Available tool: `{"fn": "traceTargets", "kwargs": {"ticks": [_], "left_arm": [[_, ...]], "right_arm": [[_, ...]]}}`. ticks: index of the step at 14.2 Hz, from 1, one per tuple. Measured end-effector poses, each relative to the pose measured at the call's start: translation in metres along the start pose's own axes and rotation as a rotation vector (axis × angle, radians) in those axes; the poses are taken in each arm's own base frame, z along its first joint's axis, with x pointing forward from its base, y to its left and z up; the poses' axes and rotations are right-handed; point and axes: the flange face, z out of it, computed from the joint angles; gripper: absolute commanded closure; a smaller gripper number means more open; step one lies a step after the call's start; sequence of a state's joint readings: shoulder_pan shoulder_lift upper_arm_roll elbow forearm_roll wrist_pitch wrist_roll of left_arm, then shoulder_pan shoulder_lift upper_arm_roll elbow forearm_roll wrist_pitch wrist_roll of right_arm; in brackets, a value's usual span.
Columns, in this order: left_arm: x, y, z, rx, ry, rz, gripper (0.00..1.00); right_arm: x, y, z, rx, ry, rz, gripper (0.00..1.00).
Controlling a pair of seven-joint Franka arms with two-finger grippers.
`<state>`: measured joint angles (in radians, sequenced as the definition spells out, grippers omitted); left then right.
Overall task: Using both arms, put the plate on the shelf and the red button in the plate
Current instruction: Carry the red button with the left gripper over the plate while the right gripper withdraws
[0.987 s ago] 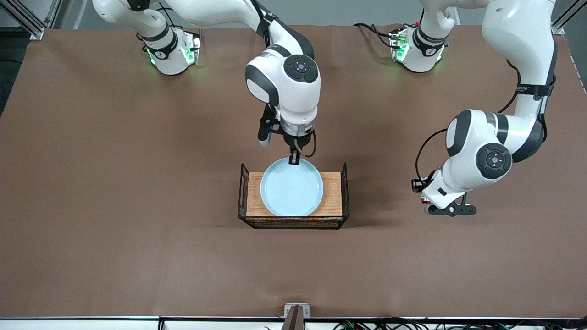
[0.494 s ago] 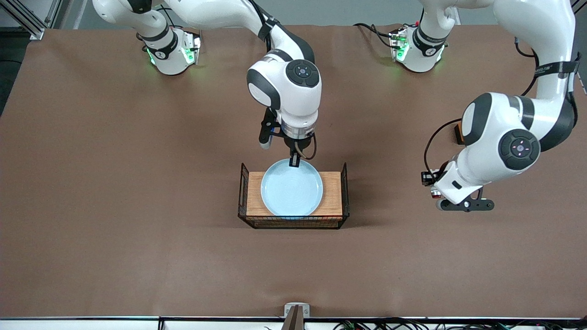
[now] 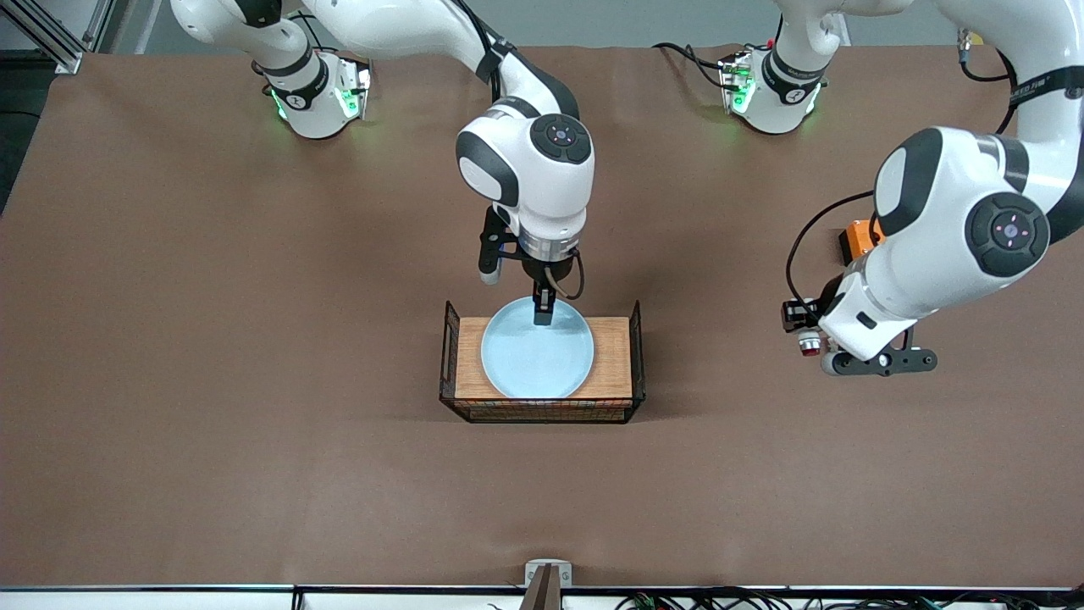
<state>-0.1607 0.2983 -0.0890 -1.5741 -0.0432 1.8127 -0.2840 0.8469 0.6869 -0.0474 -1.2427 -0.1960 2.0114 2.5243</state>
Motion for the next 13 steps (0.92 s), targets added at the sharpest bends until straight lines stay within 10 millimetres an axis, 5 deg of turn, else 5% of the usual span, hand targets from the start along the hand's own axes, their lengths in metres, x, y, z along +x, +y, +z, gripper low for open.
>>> {"fn": "traceTargets", "kwargs": {"ticks": [8, 13], "left_arm": [[-0.019, 0.051, -0.021, -0.022, 0.004, -0.138, 0.67], [-0.021, 0.060, -0.016, -0.020, -0.004, -0.182, 0.67]], "right_arm": [[0.013, -0.018, -0.023, -0.052, 0.004, -0.070, 0.00], [0.091, -0.077, -0.078, -0.215, -0.058, -0.335, 0.00]]}}
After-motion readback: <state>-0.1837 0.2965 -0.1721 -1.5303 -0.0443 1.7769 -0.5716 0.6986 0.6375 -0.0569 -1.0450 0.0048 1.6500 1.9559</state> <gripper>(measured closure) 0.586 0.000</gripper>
